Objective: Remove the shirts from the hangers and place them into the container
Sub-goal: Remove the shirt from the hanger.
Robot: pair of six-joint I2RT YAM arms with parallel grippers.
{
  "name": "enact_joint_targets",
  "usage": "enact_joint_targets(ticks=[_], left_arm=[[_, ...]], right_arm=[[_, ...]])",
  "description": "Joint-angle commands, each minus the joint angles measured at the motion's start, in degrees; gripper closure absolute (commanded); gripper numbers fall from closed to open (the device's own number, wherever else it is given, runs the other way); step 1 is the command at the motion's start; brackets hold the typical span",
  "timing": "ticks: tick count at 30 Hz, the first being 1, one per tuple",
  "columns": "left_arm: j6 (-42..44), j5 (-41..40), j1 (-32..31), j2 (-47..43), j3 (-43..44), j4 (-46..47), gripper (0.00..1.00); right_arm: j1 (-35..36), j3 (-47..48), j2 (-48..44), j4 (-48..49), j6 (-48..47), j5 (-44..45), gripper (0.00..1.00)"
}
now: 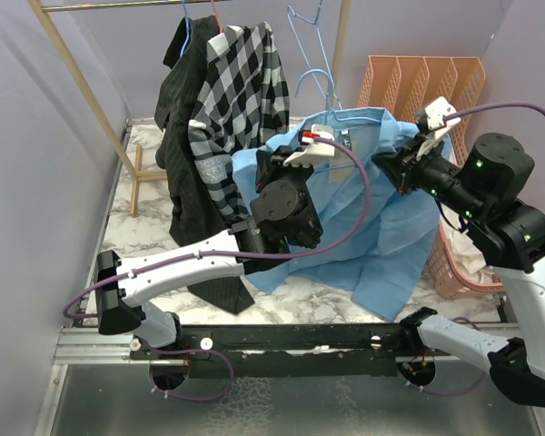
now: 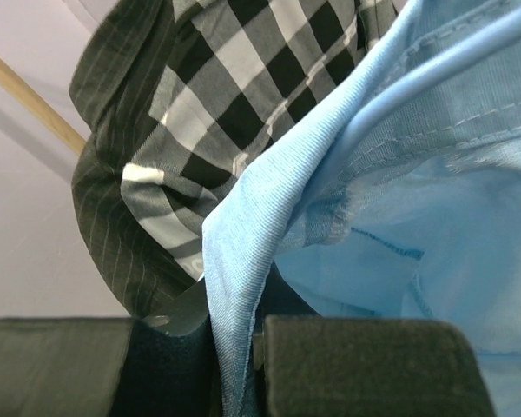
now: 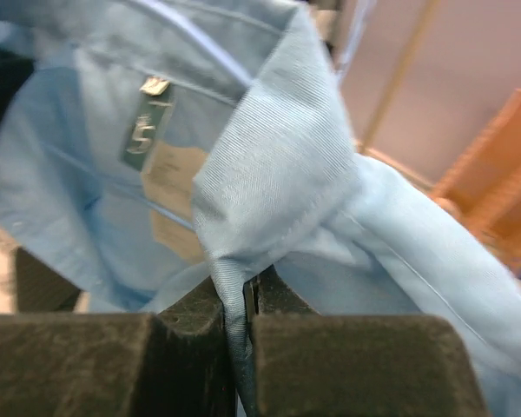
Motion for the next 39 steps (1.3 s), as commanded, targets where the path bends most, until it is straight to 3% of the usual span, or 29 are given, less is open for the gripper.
enact_joint_targets(ticks=[1, 6, 14, 16, 21, 24, 39], left_arm=[[-2.29, -1.75, -0.17, -3.86, -5.28, 2.70, 1.00], [-3.10, -3.35, 0.62, -9.45, -13.54, 2.78, 1.00], [-2.29, -3.84, 1.76, -21.72, -21.88, 2.71, 1.00], [-2.37, -3.60, 1.74, -24.47, -22.79, 2.63, 1.00], [-2.15, -5.00, 1.72, -26.74, -23.31, 2.61, 1.00], [-2.34, -5.26, 1.74, -26.64, -23.16, 2.60, 1.00], [-5.13, -1.72, 1.63, -24.74, -21.92, 2.44, 1.00]], right_arm=[[-0.04, 3.39, -5.37, 1.22, -7.58, 18.24, 0.99], [-0.02, 5.97, -9.28, 2.11, -14.99, 30.88, 0.99], [-0.02, 3.51, -13.61, 3.89, -22.14, 38.42, 0.99], [-0.09, 4.21, -14.02, 1.52, -20.94, 35.59, 0.99], [-0.13, 11.75, -12.34, -12.23, -16.65, 14.76, 0.99], [-0.45, 14.14, -11.24, -17.33, -16.52, 8.99, 0.99], [-0.51, 6.44, -14.23, -28.64, -19.48, 4.58, 0.99]])
